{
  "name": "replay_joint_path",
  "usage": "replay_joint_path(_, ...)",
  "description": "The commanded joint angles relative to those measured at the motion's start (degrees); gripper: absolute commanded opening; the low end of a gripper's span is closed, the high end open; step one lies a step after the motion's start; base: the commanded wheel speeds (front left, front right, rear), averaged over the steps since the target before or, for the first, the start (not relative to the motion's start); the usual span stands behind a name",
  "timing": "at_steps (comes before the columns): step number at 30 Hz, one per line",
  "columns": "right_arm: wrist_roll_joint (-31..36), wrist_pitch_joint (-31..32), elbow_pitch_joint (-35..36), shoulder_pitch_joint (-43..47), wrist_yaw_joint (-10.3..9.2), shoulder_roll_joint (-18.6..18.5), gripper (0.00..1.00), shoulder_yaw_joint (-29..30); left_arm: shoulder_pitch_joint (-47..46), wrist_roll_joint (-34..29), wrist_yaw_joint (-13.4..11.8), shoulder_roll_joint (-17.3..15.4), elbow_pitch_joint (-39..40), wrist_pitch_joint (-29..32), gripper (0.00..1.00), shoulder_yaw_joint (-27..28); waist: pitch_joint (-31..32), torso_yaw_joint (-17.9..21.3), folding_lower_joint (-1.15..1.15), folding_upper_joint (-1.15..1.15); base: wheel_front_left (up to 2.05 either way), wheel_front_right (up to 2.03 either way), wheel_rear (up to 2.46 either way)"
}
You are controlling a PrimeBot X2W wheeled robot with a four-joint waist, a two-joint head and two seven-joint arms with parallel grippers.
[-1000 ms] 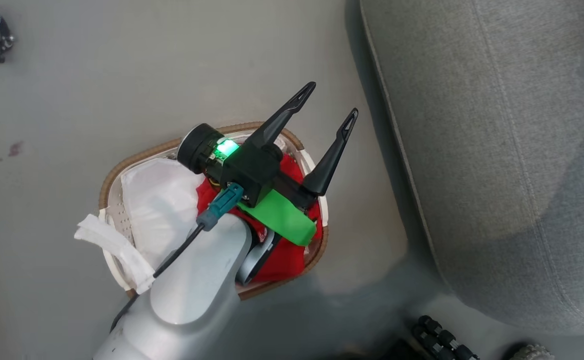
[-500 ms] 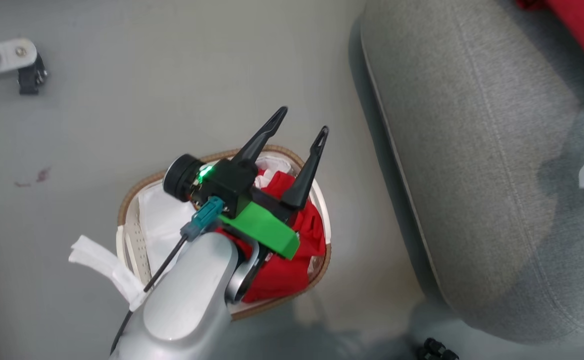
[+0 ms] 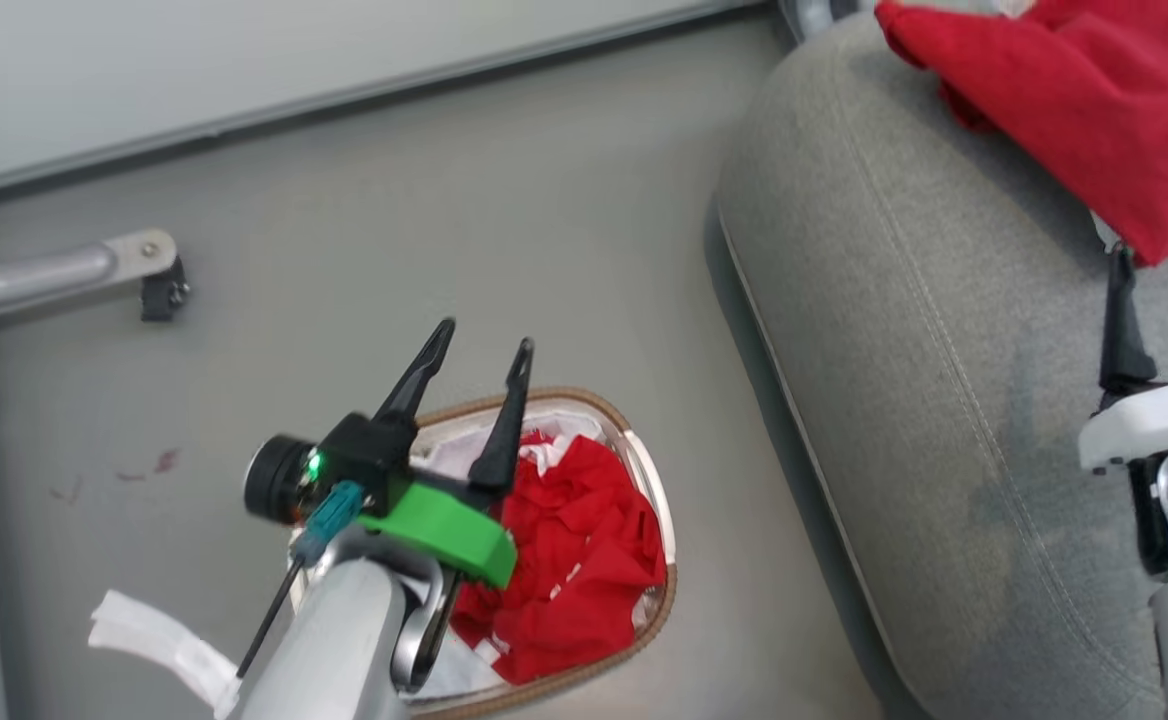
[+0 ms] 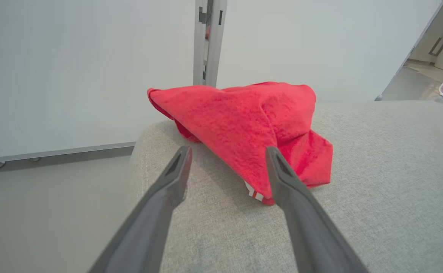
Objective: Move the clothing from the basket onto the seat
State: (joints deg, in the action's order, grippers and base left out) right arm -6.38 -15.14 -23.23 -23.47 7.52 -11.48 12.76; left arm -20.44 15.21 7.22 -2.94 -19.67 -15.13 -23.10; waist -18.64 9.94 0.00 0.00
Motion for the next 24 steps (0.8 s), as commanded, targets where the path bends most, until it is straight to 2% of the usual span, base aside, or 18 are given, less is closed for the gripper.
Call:
replay_joint_path(1, -0.8, 0.0, 1.2, 1.8, -0.06, 0.7, 1.00, -0.8, 1.9, -0.8, -0.6, -0.1, -0.3, 0.0, 1.00, 1.2, 4.7, -2.8, 0.00, 0.00, 0.00, 0.00, 0.00)
replay_joint_path(10, -3.2, 0.0, 5.5, 5.8, -0.06, 5.0, 1.00, -5.1, 7.4, -2.3, -4.7, 0.0, -0.7, 0.0, 1.00, 7.7, 9.3, -7.8, 0.00, 0.00, 0.00, 0.00, 0.00)
replay_joint_path(16, -3.1, 0.0, 4.2, 7.3, -0.06, 6.7, 1.00, -7.1, 9.8, -3.6, -5.3, 0.0, -2.0, 0.0, 1.00, 12.5, 11.1, -10.2, 0.00, 0.00, 0.00, 0.00, 0.00)
replay_joint_path(24, -2.8, 0.0, 2.8, 10.9, -0.06, 7.7, 1.00, -8.8, 14.5, -4.2, -5.7, 0.0, -2.2, 0.0, 1.00, 17.2, 14.6, -11.3, 0.00, 0.00, 0.00, 0.00, 0.00)
